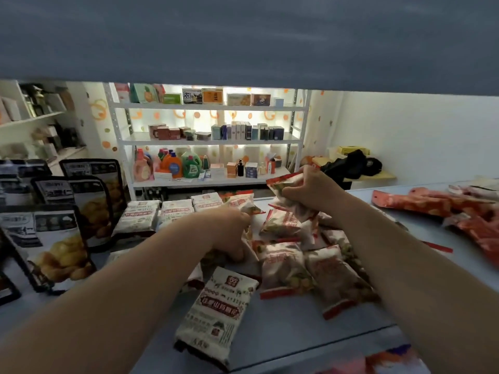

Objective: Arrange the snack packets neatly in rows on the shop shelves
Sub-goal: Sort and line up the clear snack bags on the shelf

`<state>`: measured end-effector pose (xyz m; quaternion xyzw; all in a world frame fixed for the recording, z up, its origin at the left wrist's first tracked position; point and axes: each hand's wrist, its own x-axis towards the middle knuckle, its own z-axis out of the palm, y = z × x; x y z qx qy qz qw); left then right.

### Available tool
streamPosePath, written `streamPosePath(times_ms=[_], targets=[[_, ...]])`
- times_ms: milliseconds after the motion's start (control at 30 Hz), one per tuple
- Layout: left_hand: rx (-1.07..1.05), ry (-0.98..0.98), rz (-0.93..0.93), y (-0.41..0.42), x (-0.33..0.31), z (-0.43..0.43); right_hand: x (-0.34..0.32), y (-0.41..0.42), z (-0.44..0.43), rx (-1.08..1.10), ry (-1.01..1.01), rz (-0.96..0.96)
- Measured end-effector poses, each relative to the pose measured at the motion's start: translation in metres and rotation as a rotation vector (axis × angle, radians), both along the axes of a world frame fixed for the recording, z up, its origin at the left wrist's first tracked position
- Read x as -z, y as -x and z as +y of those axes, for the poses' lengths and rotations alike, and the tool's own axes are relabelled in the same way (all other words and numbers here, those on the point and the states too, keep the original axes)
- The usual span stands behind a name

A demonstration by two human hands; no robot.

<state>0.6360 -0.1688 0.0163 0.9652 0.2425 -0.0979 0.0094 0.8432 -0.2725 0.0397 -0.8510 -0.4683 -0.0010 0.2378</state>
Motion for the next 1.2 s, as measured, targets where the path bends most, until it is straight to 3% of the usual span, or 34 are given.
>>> streamPosePath(times_ms=[167,367,433,533,600,667,733,900,1100,1200], targets=[[-0.051,0.143,-0.077,0.002,-0.012,0.002,0.005,-0.008,0.033,-0.089,-0.015,0.009],[-0.190,0.480,-0.206,0.000,-0.044,0.005,0.020,-0.025,0.050,-0.208,0.368,0.194],[-0.246,0.641,-0.254,-0.008,-0.053,0.011,0.020,-0.037,0.048,-0.238,0.403,0.200],[-0.333,0.937,-0.448,-0.028,-0.057,0.021,0.020,-0.056,0.037,-0.294,0.439,0.137],[-0.411,1.015,-0.570,-0.050,-0.052,0.027,0.021,-0.071,0.027,-0.327,0.477,0.135],[-0.477,0.936,-0.621,-0.076,-0.044,0.029,0.019,-0.085,0.016,-0.353,0.494,0.121],[-0.493,0.705,-0.606,-0.102,-0.034,0.030,0.017,-0.100,0.005,-0.368,0.501,0.076],[-0.472,0.202,-0.379,-0.156,-0.016,0.031,0.009,-0.129,-0.016,-0.366,0.584,0.020],[-0.519,0.093,-0.230,-0.185,0.000,0.023,-0.003,-0.143,-0.023,-0.380,0.581,0.036],[-0.480,0.147,-0.358,-0.179,0.001,0.027,-0.006,-0.137,-0.020,-0.411,0.397,0.054]])
